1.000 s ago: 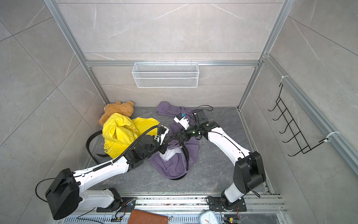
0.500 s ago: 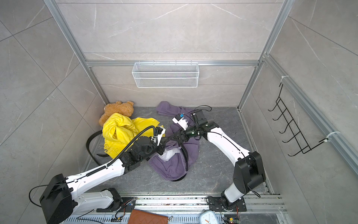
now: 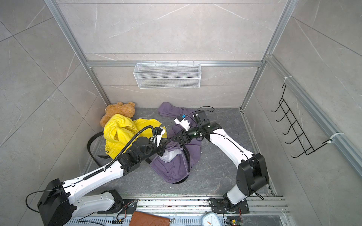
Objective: Remove the belt from the trousers
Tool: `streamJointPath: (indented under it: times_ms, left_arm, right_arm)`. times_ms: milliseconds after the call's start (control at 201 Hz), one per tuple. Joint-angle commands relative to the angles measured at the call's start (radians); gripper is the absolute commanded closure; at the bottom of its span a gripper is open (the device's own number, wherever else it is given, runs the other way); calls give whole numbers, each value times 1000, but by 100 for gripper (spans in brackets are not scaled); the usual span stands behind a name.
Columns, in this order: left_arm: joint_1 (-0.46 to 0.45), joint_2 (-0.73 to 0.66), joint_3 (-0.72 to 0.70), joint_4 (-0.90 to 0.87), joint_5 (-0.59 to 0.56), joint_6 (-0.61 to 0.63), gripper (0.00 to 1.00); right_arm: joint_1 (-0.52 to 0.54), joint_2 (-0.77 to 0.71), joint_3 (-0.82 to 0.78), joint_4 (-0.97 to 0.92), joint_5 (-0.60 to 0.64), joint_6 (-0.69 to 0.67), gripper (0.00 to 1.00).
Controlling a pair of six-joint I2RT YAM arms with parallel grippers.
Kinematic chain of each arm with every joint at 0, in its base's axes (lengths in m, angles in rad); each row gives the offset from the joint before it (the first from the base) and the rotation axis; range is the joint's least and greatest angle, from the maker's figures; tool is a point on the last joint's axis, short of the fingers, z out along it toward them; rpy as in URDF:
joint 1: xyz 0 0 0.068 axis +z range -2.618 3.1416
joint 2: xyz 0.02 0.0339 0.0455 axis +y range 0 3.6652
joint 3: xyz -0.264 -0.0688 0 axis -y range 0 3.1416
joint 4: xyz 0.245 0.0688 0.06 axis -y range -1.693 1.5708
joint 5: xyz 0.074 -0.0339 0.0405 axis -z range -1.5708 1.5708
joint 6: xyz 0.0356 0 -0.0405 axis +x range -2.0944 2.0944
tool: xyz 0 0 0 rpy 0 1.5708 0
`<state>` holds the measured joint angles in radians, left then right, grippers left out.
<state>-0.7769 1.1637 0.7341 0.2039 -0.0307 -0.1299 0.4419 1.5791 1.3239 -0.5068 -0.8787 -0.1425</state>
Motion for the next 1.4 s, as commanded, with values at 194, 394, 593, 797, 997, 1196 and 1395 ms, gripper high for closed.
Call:
streamJointPath:
  times_ms: [194, 394, 593, 797, 997, 1196, 1395]
  left_arm:
    - [151, -13, 8, -179, -344, -17, 79]
    - [150, -86, -37, -124, -212, 11, 29]
    - [154, -122, -52, -212, -151, 86, 24]
    - [153, -31, 16, -253, 15, 231, 18]
    - [153, 29, 74, -267, 78, 363, 16]
    - [154, 125, 162, -251, 108, 439, 22]
    - [145, 197, 183, -244, 169, 422, 35]
  right_arm:
    - [-94, -47, 48, -147, 210, -26, 100]
    - [-81, -24, 88, -148, 169, -55, 100]
    - [-80, -23, 95, -144, 116, -76, 100]
    - [-81, -32, 109, -162, 79, -96, 100]
    - [-76, -35, 120, -182, 48, -114, 100]
    - [-65, -35, 118, -177, 27, -119, 100]
    - [-65, -34, 144, -179, 32, -118, 100]
